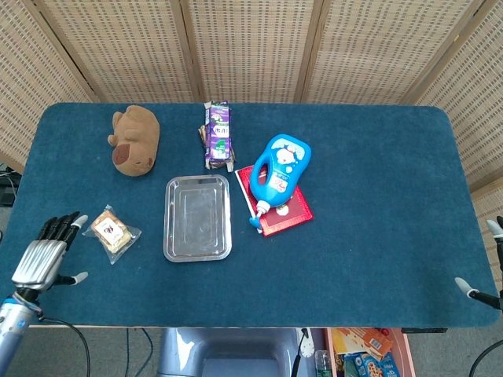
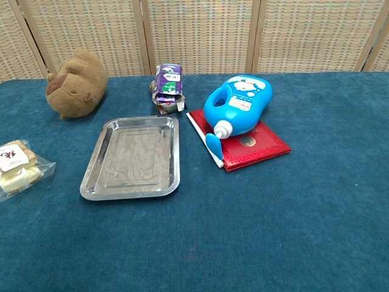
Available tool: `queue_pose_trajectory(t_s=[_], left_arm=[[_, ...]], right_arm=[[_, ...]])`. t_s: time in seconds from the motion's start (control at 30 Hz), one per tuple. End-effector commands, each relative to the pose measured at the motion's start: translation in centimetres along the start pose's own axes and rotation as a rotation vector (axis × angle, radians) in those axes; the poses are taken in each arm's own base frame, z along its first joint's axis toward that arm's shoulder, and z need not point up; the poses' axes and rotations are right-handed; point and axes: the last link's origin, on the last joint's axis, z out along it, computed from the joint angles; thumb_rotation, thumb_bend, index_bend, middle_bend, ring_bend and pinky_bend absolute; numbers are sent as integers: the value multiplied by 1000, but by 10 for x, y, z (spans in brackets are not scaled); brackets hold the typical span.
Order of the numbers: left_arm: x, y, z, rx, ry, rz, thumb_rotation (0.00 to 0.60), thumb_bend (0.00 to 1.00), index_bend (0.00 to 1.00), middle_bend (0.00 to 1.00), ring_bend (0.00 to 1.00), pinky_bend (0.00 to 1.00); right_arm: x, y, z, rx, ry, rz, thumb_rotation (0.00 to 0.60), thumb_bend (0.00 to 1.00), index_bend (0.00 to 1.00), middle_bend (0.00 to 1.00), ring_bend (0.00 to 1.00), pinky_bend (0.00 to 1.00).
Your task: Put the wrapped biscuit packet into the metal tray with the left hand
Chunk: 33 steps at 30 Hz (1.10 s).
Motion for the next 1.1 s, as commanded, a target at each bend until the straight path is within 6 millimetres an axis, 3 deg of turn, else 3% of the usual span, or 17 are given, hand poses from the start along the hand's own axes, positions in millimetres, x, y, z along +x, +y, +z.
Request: queue_pose_trajectory(t_s=[0.03, 0.43, 0.5, 0.57, 0.63, 0.73, 0.83, 0.93, 1.0, 1.1], left_arm=[[-21, -6, 51, -7, -94, 3, 600, 0, 0, 0, 0, 0], [-32, -2, 113, -64, -161, 113, 600, 0, 0, 0, 0, 4], [-33, 2, 122, -76, -143, 121, 600, 0, 1, 16, 4, 74], [-35, 3, 126, -83, -138, 122, 600, 0, 94, 120, 67, 213], [-35, 4, 129, -90, -118, 117, 600, 0, 341, 337, 231, 360], [-31, 2, 131, -92, -71, 104, 600, 0, 548, 525, 381, 435], [-22, -3, 130, -94, -37, 96, 600, 0, 619, 588, 441, 470], [2, -2, 127, -118, 46, 44, 600, 0, 625, 593, 451, 483], [17, 6, 127, -150, 97, 8, 600, 0, 625, 593, 451, 483], [42, 33, 133, -227, 160, -11, 600, 0, 625, 593, 451, 483]], right_arm=[[-2, 1, 2, -10, -6, -5, 600, 0, 0, 0, 0, 0], [-9, 4, 9, -49, -21, -28, 600, 0, 0, 0, 0, 0], [-11, 4, 10, -54, -26, -34, 600, 0, 0, 0, 0, 0], [-12, 5, 11, -56, -28, -36, 600, 0, 0, 0, 0, 0], [-13, 5, 12, -60, -30, -38, 600, 0, 0, 0, 0, 0], [-14, 5, 13, -65, -34, -39, 600, 0, 0, 0, 0, 0], [-15, 6, 13, -67, -39, -37, 600, 0, 0, 0, 0, 0], [-14, 5, 12, -65, -36, -33, 600, 0, 0, 0, 0, 0], [-14, 5, 12, -63, -36, -32, 600, 0, 0, 0, 0, 0], [-15, 4, 12, -58, -38, -33, 600, 0, 0, 0, 0, 0]])
